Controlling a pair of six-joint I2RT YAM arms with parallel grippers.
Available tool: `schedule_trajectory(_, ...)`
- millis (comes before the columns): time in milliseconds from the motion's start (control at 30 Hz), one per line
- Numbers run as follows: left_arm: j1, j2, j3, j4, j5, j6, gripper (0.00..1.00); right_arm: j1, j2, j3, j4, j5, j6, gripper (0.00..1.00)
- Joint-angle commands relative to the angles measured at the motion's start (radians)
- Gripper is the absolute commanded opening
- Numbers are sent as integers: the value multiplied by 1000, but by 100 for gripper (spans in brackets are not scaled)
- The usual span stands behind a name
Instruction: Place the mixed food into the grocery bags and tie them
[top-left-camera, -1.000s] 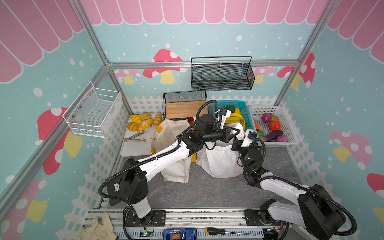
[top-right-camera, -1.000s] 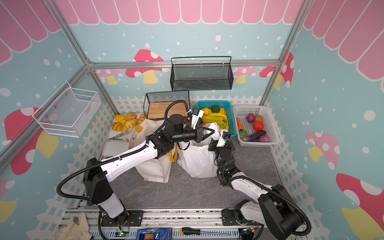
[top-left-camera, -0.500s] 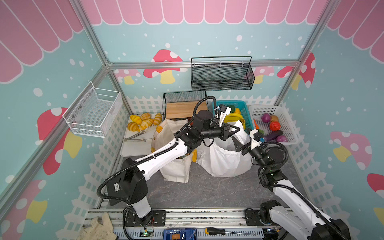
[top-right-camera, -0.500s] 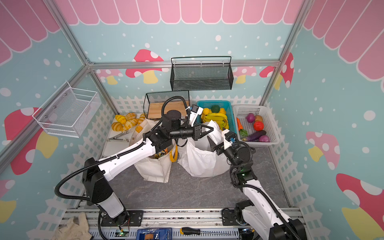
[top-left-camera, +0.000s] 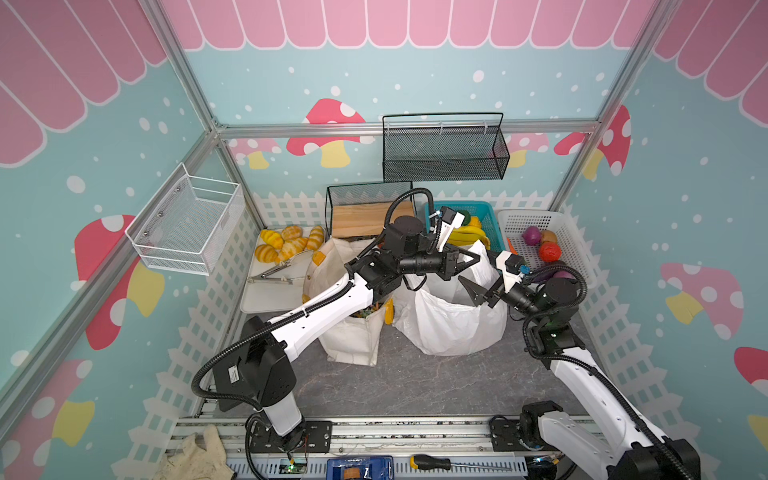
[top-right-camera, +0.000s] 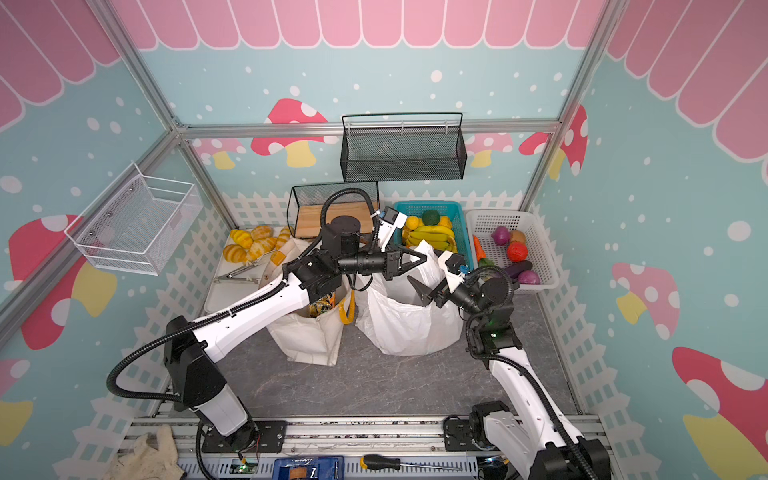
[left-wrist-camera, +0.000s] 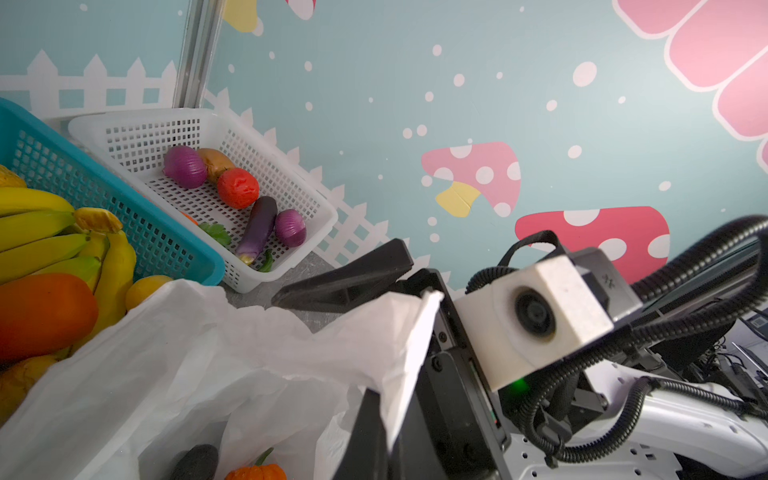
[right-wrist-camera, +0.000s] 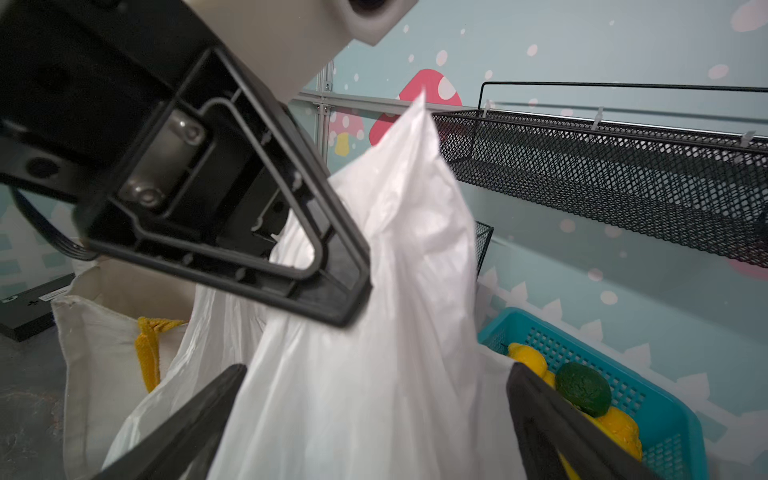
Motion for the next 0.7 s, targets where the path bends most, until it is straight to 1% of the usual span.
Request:
schedule_trajectory(0, 10, 3, 30, -28, 33, 39, 0, -43, -12, 51, -49, -141, 14, 98)
schedule_trajectory(67, 12, 2, 30, -28, 38, 45, 0, -65, -6, 53, -31, -172, 53, 98)
schedule_trajectory(200, 12, 2, 28, -31, 43, 61, 0, -75, 18, 41, 83, -188, 206, 97)
schedule_trajectory(233, 12, 2, 29, -33, 45, 65, 0, -74, 24, 44, 103, -219, 224, 97)
schedule_trajectory(300, 14, -1, 31, -37, 47, 68, 0, -78, 12, 48, 97, -231, 224, 97)
schedule_trajectory(400, 20, -7, 37, -53, 58, 82, 0, -111, -9, 46, 73, -262, 198, 97)
schedule_trajectory(467, 24, -12, 39, -58, 76, 93, 0, -152, 6, 56, 63, -337, 195, 97)
schedule_trajectory(533, 28, -10, 44, -64, 101, 101, 0, -191, 48, 78, 65, -442, 198, 97)
schedule_trajectory(600, 30, -7, 50, -72, 131, 101, 0, -201, 93, 105, 67, -528, 176, 97)
schedule_trajectory(667, 32, -2, 62, -89, 166, 107, 0, -201, 133, 131, 80, -575, 156, 96)
